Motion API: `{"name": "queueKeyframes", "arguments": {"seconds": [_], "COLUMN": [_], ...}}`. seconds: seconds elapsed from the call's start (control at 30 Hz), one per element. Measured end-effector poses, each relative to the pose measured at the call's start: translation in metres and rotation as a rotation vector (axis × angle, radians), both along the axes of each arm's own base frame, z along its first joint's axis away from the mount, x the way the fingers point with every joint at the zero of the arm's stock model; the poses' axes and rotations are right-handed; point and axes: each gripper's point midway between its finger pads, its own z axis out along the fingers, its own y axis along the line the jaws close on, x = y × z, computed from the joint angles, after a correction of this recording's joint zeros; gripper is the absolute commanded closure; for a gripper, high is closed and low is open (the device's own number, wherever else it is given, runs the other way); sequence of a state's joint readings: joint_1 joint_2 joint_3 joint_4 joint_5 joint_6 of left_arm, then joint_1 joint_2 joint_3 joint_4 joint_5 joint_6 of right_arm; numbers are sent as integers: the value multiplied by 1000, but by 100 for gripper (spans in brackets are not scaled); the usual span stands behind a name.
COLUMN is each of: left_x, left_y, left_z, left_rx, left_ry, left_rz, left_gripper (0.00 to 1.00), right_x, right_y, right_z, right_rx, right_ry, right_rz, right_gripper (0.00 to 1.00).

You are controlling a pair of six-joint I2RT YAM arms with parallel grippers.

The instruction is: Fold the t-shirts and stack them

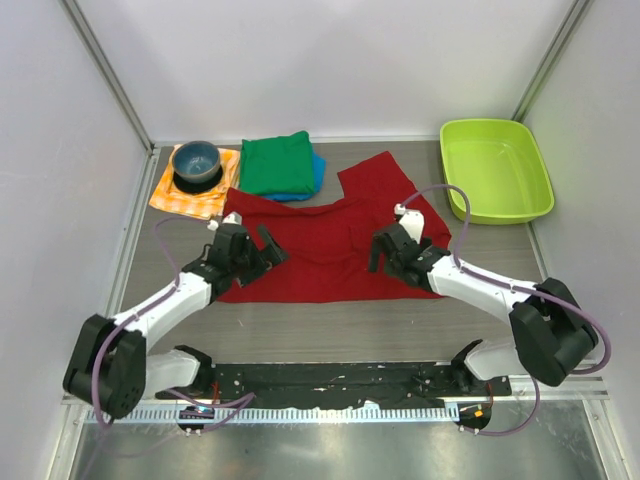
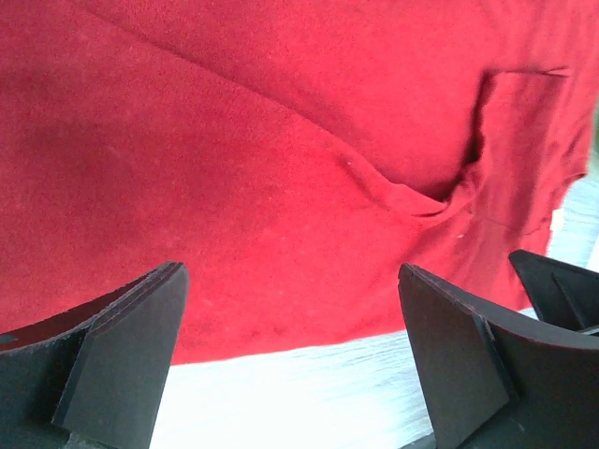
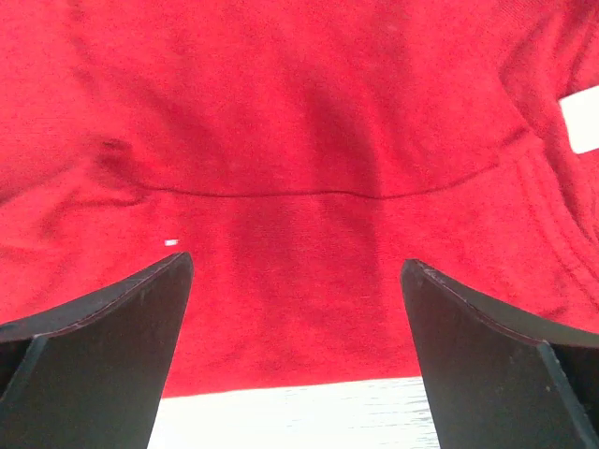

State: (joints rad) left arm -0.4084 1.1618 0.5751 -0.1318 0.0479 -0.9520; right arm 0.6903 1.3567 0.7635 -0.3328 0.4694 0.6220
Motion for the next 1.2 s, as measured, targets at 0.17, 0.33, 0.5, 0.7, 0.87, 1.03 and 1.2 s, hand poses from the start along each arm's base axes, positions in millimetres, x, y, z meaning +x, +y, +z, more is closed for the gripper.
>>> {"name": "queueKeyframes", "arguments": {"seconds": [0.17,0.33,0.5,0.7,0.87,1.03,1.2], "left_x": [14,33,22,-4,-23,-51,-65], "left_y": [-9,-18,-26,-26,-16,6,14], "left_z": [-20,-25,-36,-54,-53,-55,-56], "left_rx": [71,137,228,310,320,329,323], "left_ry": [55,54,79,137,123,140,138], "left_rz": [-39,-74,-123,-165,-144,-106,-80], "left_gripper": [0,0,0,0,0,0,0], "right_x": [-3,0,0,-1,-14,-45,-74], "right_y": [-26,-18,-16,-14,-7,6,17], "right_z": [-28,-42,-51,-51,-51,-51,-51], "right_rx": [-33,-10,-4,10,11,14,29], "right_ry": [87,118,126,103,97,133,150], "right_rz": [-40,-16,-7,-15,-23,8,25], "right_gripper": [0,0,0,0,0,0,0]}}
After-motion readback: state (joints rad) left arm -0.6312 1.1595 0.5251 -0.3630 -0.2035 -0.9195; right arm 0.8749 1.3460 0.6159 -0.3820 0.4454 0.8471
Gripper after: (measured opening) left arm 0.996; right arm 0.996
